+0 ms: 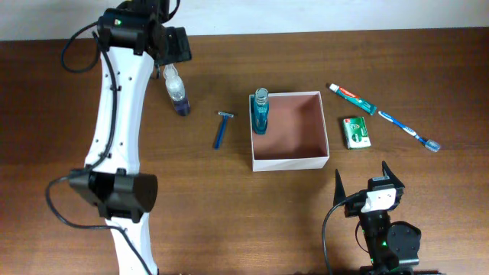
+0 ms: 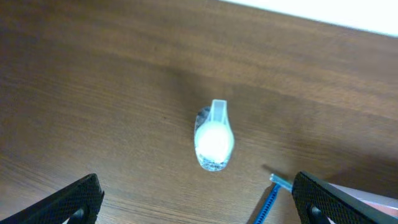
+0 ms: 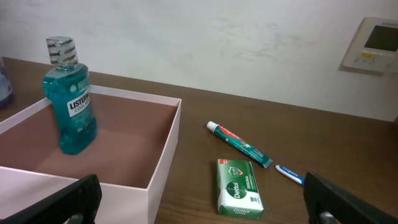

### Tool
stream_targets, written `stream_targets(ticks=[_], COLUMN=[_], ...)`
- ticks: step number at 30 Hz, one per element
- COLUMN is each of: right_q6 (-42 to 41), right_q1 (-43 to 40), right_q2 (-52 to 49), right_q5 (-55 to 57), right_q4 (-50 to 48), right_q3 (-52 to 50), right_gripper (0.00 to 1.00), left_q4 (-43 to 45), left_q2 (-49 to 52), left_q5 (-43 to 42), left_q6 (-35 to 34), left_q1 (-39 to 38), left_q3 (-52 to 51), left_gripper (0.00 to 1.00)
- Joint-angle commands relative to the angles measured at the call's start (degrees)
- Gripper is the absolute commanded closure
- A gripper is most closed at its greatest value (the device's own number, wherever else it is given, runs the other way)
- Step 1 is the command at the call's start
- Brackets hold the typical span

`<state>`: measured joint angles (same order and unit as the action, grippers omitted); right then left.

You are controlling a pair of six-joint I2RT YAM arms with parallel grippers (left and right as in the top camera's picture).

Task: Pack container
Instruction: 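Move the left gripper over the clear foam soap pump bottle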

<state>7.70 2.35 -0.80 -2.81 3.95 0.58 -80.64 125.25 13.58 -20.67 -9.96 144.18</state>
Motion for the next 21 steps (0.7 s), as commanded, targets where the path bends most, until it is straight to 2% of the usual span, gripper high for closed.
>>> stream_targets(ticks=[1,13,15,18,21], right_q6=[0.0,0.0,0.0,0.0,0.0], right_q1=[0.5,0.5,0.5,0.5,0.5], right_q2=[0.6,0.6,0.6,0.6,0.6], right_q5=[0.5,0.5,0.5,0.5,0.5], right_q4=[0.3,0.3,0.3,0.4,0.3], right_q3=[-0.3,-0.3,-0.3,-0.3,-0.3], right_gripper=[0.01,0.01,0.01,0.01,0.01], left_q4=[-1.0,-1.2,-1.3,-1.2,-0.9], left_q2=[3.5,10.8,11.0,11.1,11.1], left_q5=[-5.0,-7.4,-7.4,-7.4,-7.4], left_q6=[-0.7,1.0,1.0,1.0,1.0], left_q1=[1.5,1.8,1.8,1.8,1.8], left_q3=[-0.7,-0.7,-0.7,-0.7,-0.7], left_gripper=[0.00,0.03,0.11,0.31,0.34])
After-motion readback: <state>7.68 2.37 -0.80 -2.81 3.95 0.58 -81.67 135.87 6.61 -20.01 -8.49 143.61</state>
